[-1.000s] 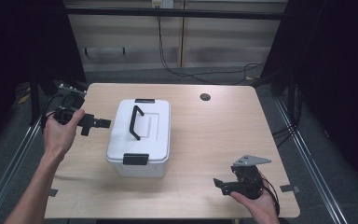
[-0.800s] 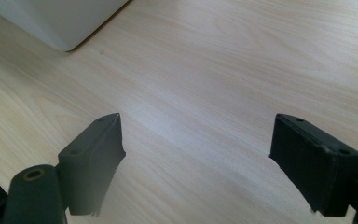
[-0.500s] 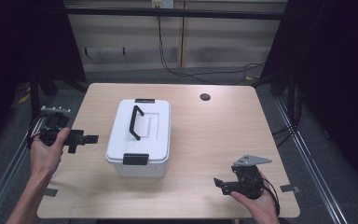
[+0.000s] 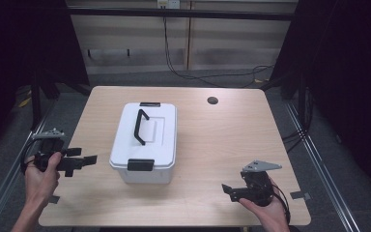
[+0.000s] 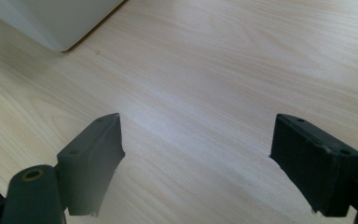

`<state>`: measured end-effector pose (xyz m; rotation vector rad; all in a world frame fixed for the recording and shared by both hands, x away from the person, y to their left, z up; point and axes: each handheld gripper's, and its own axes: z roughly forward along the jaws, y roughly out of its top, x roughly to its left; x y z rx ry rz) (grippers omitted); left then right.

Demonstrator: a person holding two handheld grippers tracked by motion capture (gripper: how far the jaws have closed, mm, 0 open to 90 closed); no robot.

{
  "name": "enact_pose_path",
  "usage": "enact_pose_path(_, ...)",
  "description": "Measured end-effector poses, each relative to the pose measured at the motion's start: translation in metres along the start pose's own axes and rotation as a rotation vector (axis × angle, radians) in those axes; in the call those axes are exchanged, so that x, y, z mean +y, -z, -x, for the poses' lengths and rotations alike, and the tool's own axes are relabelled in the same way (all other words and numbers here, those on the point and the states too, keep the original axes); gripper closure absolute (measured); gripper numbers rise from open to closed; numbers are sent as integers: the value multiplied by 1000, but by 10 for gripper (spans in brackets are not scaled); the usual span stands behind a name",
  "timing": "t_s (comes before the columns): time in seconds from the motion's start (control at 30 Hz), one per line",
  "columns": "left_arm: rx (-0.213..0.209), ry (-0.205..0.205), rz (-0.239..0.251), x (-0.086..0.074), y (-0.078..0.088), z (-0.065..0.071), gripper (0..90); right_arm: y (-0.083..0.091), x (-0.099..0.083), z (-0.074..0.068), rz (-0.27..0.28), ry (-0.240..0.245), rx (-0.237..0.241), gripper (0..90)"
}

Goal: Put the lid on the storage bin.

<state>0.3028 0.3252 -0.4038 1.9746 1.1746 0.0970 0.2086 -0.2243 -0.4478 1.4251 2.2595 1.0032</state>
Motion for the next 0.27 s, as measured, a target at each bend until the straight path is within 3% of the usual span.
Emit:
enact_pose_path(0.07,14,-6,-16,-10,-3,-3,178,1,0,0,16,-8,-2,164)
enact_pose_path(0.1,25,11,-25,-17,-8,-5,178,0,0,1,33,-21,-10,170)
enact_pose_path(0.2,11,18,-28,-22,-12,-6,178,-1,0,2,45,-32,-13,184)
enact_pose_path(0.27,37,11,-44,-27,-17,-4,178,-2,0,2,52,-30,-11,203)
